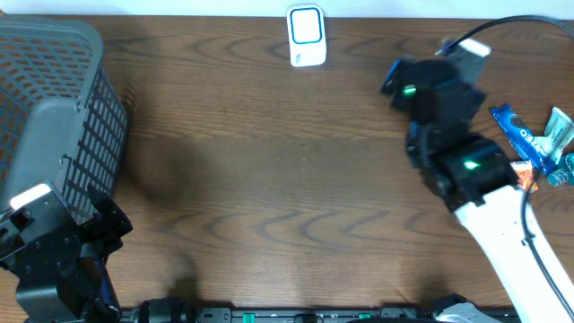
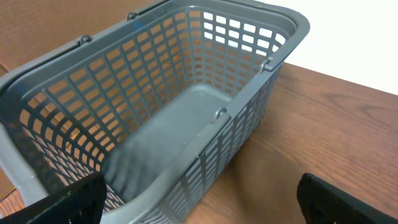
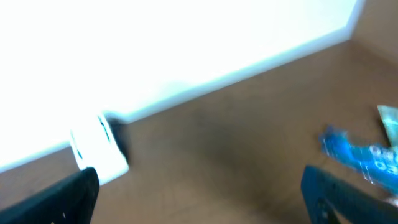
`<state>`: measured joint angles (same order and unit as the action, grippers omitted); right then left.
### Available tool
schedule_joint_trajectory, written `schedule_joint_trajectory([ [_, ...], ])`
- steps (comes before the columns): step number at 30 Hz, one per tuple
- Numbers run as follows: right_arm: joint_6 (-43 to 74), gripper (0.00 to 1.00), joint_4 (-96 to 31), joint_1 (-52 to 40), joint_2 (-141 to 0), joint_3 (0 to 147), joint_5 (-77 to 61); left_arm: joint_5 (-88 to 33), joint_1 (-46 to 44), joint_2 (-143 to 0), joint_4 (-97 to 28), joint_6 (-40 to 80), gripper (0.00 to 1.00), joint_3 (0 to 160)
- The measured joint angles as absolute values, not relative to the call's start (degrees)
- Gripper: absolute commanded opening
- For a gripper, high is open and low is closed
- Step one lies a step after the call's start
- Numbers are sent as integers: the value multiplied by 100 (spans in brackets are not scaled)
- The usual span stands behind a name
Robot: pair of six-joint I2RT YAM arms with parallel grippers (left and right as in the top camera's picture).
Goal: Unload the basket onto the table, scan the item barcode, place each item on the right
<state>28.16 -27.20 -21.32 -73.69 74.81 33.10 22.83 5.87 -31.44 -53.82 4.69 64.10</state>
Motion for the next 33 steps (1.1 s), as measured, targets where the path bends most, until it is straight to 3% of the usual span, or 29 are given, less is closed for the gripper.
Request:
schedule_joint_trajectory([
  [8, 1118, 99, -1389, -462, -5986, 6766, 1328, 2281, 587, -3144, -5382, 469, 98, 6410],
  [14, 395, 99, -497, -89, -4034, 5072, 926, 2279, 587, -3142, -5391, 469, 98, 6410],
  [24, 296, 99, 443, 224, -930, 2012, 788, 2281, 587, -3140, -5389, 469, 98, 6410],
  [33, 609, 99, 381, 556, -84, 644, 760, 2283, 587, -3140, -5384, 467, 98, 6410],
])
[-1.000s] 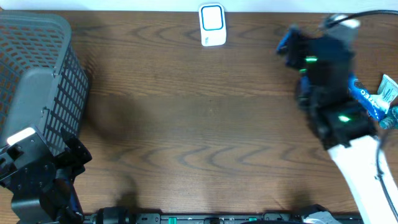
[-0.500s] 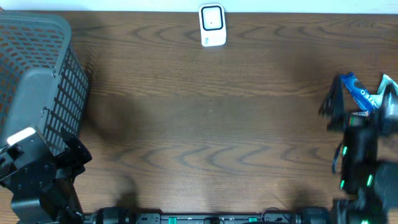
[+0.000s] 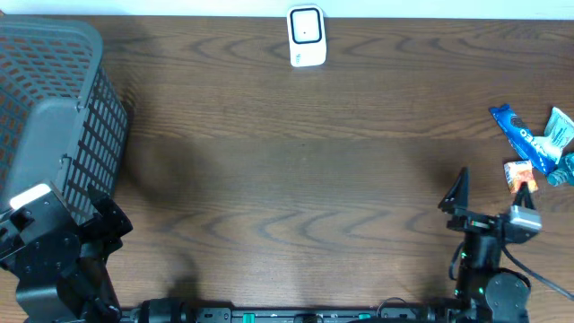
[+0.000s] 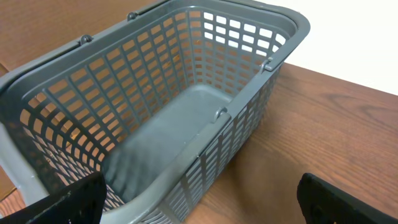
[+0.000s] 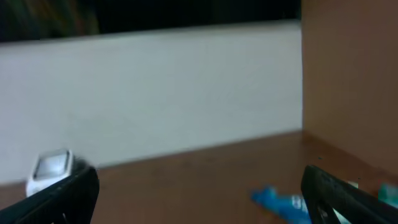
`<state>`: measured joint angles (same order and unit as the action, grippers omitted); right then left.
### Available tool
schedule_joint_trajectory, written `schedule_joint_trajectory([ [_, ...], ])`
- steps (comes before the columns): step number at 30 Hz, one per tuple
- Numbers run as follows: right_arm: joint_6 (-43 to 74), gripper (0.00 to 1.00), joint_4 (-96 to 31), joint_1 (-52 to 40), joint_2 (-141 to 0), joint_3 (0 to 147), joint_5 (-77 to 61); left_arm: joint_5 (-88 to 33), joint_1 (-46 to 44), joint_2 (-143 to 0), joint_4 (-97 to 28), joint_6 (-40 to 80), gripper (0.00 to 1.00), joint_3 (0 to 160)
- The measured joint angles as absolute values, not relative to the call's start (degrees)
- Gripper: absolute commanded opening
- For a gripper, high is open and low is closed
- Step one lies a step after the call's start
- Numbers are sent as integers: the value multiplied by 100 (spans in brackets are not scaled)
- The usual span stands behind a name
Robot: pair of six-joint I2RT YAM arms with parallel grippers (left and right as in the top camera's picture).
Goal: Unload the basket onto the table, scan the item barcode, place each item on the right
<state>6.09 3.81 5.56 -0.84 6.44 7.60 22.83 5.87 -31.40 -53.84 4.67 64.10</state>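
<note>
The white scanner (image 3: 306, 36) stands at the table's far edge, centre; it is blurred at the left in the right wrist view, scanner (image 5: 53, 169). Snack items lie at the far right: a blue packet (image 3: 523, 136), a teal packet (image 3: 561, 128) and a small orange item (image 3: 520, 175). The blue packet (image 5: 280, 202) shows blurred low in the right wrist view. My right gripper (image 5: 199, 202) is open and empty, folded back at the front right, right gripper (image 3: 480, 211), well short of the items. My left gripper (image 4: 199, 202) is open and empty beside the basket.
A grey mesh basket (image 3: 85, 108) with nothing in it fills the left end of the table, its rim (image 4: 273, 59) just ahead of my left fingers. The left arm (image 3: 54, 265) sits at the front left corner.
My right arm was stretched over the back right of the table beside the snack items; now it is folded back at the front right edge, still open and empty. The left arm has not moved.
</note>
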Motion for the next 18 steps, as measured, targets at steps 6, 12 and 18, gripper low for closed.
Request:
schedule_joint_trajectory([
  [6, 714, 99, 80, 591, -75, 110, 749, 2281, 587, -3140, -5387, 469, 98, 6410],
  [12, 720, 99, -333, 589, -69, 38, 735, 2281, 587, -3140, -5387, 469, 98, 6410],
  [18, 720, 99, -336, 589, -69, 38, 727, 2281, 587, -3140, -5384, 469, 98, 6410],
])
